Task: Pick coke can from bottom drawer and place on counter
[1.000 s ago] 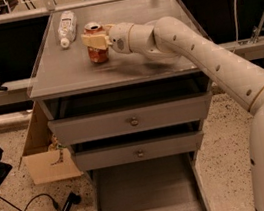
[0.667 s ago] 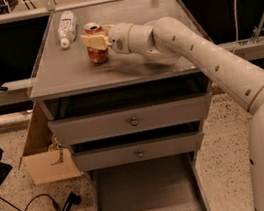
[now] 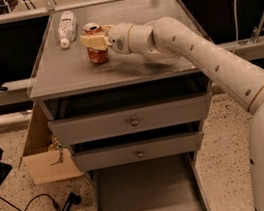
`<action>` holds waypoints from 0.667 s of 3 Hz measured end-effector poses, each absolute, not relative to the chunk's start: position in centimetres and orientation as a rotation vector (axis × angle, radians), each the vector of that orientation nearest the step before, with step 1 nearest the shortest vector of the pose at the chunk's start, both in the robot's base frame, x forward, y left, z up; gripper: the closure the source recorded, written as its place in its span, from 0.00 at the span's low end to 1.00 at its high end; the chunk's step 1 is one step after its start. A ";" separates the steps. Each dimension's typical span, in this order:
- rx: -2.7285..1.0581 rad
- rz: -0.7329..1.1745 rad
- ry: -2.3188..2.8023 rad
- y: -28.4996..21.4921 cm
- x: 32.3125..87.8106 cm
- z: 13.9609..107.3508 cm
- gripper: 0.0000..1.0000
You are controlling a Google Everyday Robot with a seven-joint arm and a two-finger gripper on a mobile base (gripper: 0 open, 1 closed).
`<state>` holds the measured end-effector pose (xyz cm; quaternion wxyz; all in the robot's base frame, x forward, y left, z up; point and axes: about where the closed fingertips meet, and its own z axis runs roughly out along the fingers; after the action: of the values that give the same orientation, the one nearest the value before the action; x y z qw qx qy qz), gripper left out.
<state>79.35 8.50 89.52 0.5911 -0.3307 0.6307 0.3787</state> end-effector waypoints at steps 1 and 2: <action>-0.770 0.881 1.468 8.5 79.4 89.5 0.12; -0.746 0.882 1.440 8.3 78.5 90.8 0.00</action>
Offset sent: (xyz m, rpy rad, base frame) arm -0.0195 -0.0128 0.0330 0.0677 -0.0450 -0.0408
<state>78.52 8.30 90.83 0.6034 -0.3221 0.6222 0.3808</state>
